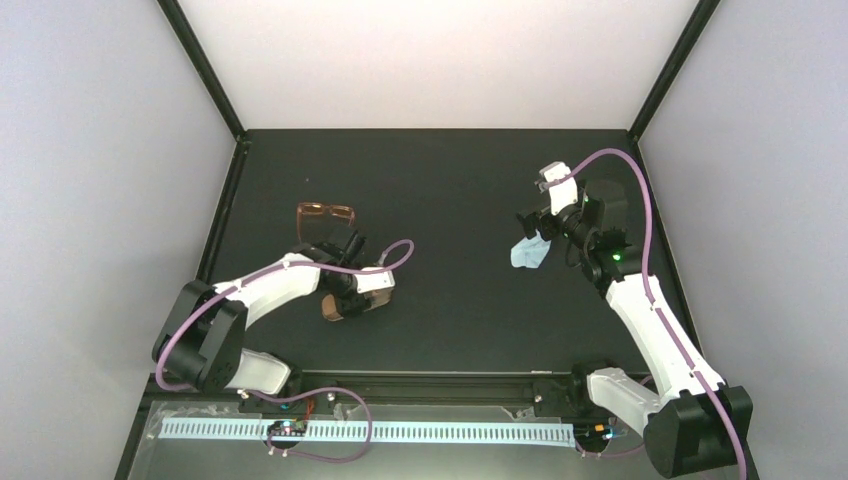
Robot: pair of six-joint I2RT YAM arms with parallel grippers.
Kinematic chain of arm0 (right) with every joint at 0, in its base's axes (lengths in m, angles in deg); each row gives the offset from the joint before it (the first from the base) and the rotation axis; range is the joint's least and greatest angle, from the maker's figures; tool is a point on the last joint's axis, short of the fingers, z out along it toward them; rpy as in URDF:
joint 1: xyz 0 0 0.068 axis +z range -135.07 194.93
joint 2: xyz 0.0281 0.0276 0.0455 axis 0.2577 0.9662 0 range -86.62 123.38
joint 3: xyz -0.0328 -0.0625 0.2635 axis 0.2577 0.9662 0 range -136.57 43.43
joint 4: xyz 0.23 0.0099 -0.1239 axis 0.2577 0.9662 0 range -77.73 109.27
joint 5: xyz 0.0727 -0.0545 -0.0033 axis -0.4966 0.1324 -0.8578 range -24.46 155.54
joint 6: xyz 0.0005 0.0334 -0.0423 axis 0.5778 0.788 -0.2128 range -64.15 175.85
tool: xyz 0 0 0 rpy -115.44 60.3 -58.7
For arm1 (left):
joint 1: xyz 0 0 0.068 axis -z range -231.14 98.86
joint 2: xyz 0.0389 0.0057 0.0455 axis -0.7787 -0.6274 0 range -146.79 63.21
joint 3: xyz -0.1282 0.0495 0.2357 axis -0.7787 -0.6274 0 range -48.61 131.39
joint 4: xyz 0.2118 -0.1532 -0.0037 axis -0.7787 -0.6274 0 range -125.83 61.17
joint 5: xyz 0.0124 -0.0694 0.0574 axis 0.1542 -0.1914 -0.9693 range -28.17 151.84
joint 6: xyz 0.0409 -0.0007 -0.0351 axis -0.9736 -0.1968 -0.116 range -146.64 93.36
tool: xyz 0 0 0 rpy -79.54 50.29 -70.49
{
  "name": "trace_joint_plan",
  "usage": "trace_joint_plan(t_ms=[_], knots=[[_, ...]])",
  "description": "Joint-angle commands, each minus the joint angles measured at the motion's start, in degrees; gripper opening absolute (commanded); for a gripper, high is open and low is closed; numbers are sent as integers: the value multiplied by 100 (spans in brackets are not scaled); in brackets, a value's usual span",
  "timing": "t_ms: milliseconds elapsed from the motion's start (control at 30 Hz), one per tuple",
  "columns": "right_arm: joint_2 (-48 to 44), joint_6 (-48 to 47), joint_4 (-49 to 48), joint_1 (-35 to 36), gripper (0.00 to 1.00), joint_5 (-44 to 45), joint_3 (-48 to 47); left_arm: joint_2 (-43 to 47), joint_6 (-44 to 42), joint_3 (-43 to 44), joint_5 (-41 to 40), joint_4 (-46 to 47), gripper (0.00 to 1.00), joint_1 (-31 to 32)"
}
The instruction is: Organize the sunglasses
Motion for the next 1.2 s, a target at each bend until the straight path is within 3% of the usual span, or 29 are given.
trace_joint_plan(t_ms=[0,200,367,500,733,967,1167], knots=[[-61,-3,-140,22,100,-259,58,122,243,211,679,72,43,-28],[-38,406,-452,30,100,-1052,114,-127,455,1304,2115,-231,20,-13],[365,602,-901,73,100,-3141,56,-477,1298,2602,3599,-141,17,-11],[701,1115,-1571,119,100,-4342,-10,-705,2491,3140,4602,660,16,-13],[1025,1535,-2075,586,100,-4867,10,-724,3772,3046,5258,1788,17,126],[1193,2421,-2770,913,100,-5038,36,-448,3829,2794,5255,2207,18,493],[1070,2445,-3032,915,100,-5156,283,-332,3829,2598,5401,2424,18,627]])
